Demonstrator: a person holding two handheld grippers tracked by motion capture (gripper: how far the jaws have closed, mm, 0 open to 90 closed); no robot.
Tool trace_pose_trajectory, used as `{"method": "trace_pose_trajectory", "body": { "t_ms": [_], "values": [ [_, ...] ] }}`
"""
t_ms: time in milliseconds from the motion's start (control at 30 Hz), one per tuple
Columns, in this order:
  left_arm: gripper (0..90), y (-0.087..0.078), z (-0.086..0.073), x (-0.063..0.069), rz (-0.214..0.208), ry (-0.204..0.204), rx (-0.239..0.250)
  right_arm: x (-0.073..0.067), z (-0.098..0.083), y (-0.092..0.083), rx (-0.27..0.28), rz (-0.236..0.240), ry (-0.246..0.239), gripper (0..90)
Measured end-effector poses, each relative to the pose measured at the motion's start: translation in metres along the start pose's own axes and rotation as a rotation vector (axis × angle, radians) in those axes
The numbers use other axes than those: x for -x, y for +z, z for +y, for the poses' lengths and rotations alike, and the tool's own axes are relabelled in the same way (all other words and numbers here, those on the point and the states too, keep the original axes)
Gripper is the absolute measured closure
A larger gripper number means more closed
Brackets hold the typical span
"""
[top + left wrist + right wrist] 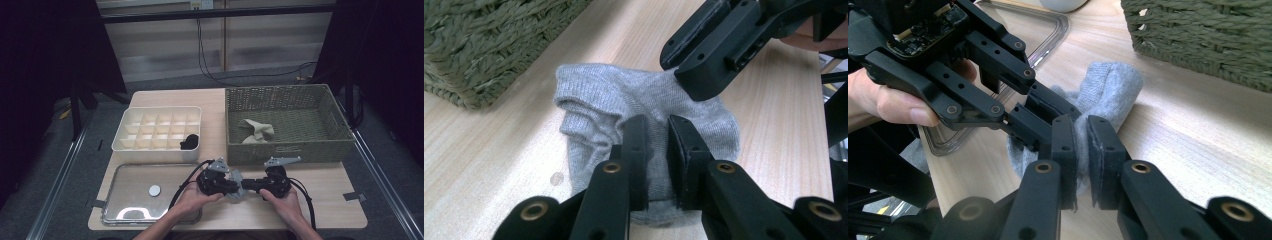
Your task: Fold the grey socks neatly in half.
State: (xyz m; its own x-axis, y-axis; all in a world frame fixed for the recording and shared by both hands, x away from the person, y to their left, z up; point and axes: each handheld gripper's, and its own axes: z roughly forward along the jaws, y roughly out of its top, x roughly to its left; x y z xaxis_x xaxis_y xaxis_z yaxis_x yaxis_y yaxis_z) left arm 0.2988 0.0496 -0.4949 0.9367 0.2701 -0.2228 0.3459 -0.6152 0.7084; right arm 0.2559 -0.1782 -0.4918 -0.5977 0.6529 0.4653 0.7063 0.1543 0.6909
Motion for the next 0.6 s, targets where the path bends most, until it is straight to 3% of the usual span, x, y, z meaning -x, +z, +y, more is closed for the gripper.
{"method": "trace_pose_trajectory", "body": {
  "t_ms": [100,233,367,467,600],
  "values": [
    [77.3,-0.002,0.001,0.002,0.015,0.028,0.011,0.001,0.000,-0.001,0.001,-0.011,0.003,83.0],
    [74.1,-0.014,0.003,-0.001,0.014,0.000,0.047,0.004,0.000,-0.005,0.004,-0.025,0.001,83.0],
    [73.3,-0.025,0.002,-0.003,0.024,-0.001,0.065,0.006,0.000,-0.012,0.010,-0.057,-0.003,83.0],
    [72.7,-0.036,-0.002,-0.001,0.004,-0.012,0.089,0.008,-0.001,-0.016,0.012,-0.082,-0.007,83.0],
    [70.4,-0.033,-0.004,0.005,-0.010,0.010,0.063,0.009,0.000,-0.016,0.006,-0.098,-0.020,82.9]
  ]
}}
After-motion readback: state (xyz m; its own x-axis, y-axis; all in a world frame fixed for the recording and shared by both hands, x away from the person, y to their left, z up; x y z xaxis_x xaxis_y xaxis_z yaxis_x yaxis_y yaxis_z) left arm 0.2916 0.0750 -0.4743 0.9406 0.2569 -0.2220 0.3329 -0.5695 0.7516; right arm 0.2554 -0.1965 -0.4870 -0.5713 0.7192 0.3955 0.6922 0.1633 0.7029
